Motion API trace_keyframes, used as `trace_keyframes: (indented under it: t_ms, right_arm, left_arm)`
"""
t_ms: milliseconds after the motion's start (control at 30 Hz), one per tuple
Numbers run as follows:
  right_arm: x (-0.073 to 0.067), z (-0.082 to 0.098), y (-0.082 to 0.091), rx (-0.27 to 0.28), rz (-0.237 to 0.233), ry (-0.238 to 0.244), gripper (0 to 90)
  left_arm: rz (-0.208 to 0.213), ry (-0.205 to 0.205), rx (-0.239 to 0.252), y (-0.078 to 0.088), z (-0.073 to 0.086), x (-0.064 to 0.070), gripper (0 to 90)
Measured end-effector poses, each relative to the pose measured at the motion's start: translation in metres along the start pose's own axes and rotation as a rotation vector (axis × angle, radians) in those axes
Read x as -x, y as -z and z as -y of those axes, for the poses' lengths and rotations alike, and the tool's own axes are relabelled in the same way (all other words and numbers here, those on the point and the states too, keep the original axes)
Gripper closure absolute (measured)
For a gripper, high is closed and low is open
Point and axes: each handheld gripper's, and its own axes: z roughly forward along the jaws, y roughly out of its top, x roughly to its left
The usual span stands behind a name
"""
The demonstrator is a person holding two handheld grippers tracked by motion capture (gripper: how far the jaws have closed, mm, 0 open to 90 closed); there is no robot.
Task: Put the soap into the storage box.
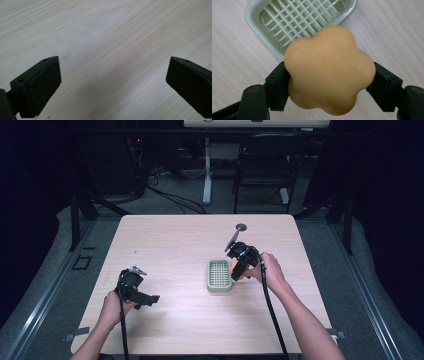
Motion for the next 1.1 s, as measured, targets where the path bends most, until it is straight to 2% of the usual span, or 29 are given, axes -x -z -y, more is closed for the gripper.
trace_keyframes:
  t_ms: [533,567,867,1067,1100]
  right_arm:
    - [-0.004,-0.011,-0.002,0.004,-0.009,0.01,27.2]
    - [-0.004,-0.012,0.0,-0.012,-0.006,0.017,27.2]
    - [-0.009,-0.021,-0.001,0.01,-0.013,0.02,27.2]
    - [-0.013,-0.028,-0.001,-0.004,-0.017,0.032,27.2]
    - [-0.013,-0.029,-0.003,0.009,-0.026,0.031,27.2]
  left_arm:
    - [-0.002,0.003,0.005,0.0,0.0,0.0,0.1]
    - [-0.003,0.001,0.005,0.0,0.0,0.0,0.1]
    - [0.002,0.001,0.004,0.001,0.0,-0.001,0.1]
    - [0.004,0.0,0.003,0.001,0.0,0.0,0.1]
    - [0.004,-0.001,0.002,0.001,0.0,0.0,0.1]
